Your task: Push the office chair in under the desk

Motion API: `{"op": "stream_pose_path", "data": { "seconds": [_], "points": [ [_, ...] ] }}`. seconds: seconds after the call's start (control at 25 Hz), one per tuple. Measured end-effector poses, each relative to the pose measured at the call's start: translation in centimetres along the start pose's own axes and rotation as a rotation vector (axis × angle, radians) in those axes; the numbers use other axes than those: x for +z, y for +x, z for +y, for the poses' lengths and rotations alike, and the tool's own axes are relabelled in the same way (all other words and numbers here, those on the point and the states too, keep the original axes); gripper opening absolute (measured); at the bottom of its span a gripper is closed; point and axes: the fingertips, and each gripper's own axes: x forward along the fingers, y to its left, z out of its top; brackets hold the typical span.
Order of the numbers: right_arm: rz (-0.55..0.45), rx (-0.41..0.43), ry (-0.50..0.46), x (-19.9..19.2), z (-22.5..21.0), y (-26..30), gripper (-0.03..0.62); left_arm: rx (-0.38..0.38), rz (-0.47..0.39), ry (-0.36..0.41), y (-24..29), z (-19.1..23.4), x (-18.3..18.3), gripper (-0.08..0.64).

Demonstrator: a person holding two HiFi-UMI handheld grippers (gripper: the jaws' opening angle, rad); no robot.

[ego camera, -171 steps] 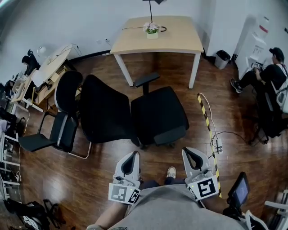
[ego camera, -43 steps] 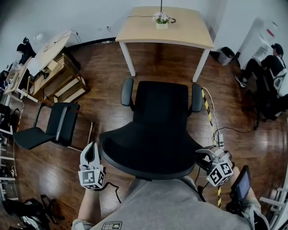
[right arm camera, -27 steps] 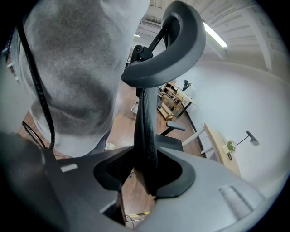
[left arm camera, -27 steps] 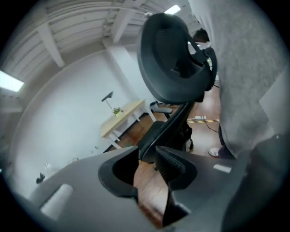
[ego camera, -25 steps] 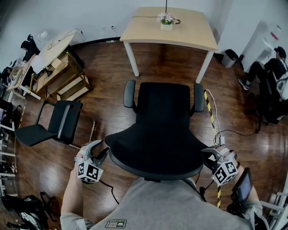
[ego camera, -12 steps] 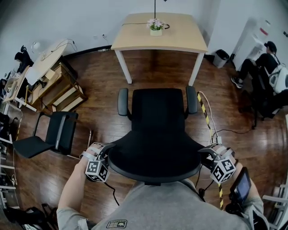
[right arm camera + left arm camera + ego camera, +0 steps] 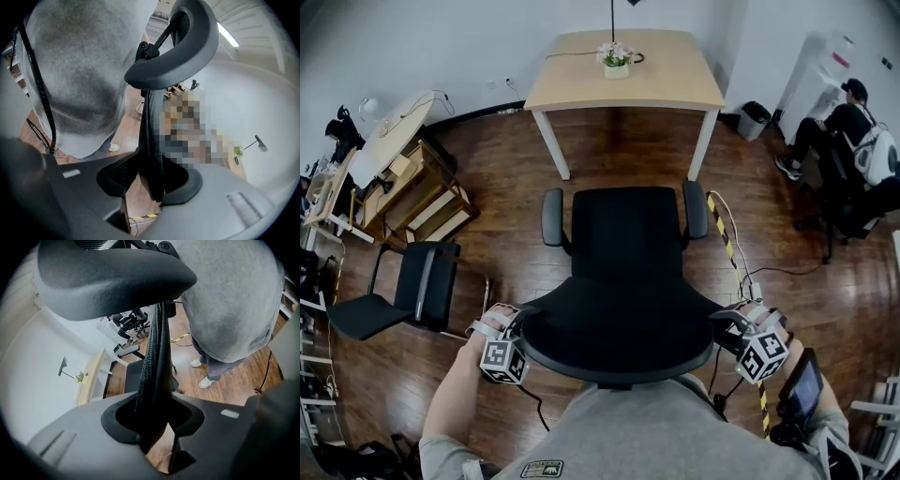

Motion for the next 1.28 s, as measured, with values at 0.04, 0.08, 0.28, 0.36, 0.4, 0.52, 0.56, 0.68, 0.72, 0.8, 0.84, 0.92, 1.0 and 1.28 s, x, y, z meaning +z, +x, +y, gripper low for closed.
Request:
{"op": "stream_pose_path", "data": {
  "seconds": [0.04,0.08,0.28,0.36,0.4,0.52,0.56,0.68,0.72,0.8,0.84,0.92,1.0,1.28],
  "points": [
    [0.000,-0.002,0.002,0.0,0.0,0.0,0.150,-0.001,0.000,0.000,0.0,0.0,0.0,0.121],
    [0.000,-0.004,0.003,0.1,0.0,0.1,0.150,-0.002,0.001,0.000,0.0,0.0,-0.1,0.121],
    [-0.001,0.003,0.015,0.4,0.0,0.4,0.150,-0.017,0.008,0.000,0.2,0.3,-0.7,0.123],
    [-0.003,0.007,0.020,0.7,-0.1,0.6,0.152,-0.024,0.011,0.002,0.3,0.5,-1.1,0.123],
    [-0.004,0.008,0.023,0.9,-0.1,0.7,0.152,-0.028,0.012,0.002,0.3,0.6,-1.3,0.124],
    [0.000,0.007,0.036,1.2,-0.1,0.8,0.152,-0.043,0.008,0.007,0.3,1.0,-1.6,0.124],
    [0.003,0.006,0.039,1.2,-0.2,0.8,0.153,-0.047,0.006,0.008,0.4,1.1,-1.6,0.124],
    [0.014,0.002,0.044,1.4,-0.4,1.1,0.152,-0.052,0.003,0.013,0.5,1.5,-1.9,0.124],
    [0.020,-0.001,0.046,1.4,-0.5,1.2,0.152,-0.050,0.004,0.015,0.6,1.7,-2.1,0.124],
    [0.035,-0.013,0.054,1.2,-1.0,1.6,0.152,-0.045,0.006,0.016,1.1,2.2,-2.4,0.124],
    [0.044,-0.022,0.060,1.0,-1.3,1.8,0.152,-0.043,0.005,0.018,1.3,2.5,-2.5,0.124],
    [0.060,-0.038,0.070,0.5,-2.2,2.2,0.152,-0.039,0.001,0.021,1.9,3.4,-2.6,0.124],
    [0.073,-0.053,0.078,-0.1,-3.0,2.6,0.152,-0.037,-0.001,0.022,2.3,4.4,-2.9,0.123],
    [0.102,-0.077,0.099,-0.7,-6.0,3.9,0.152,-0.039,-0.005,0.032,3.9,7.2,-4.1,0.123]
  ]
}}
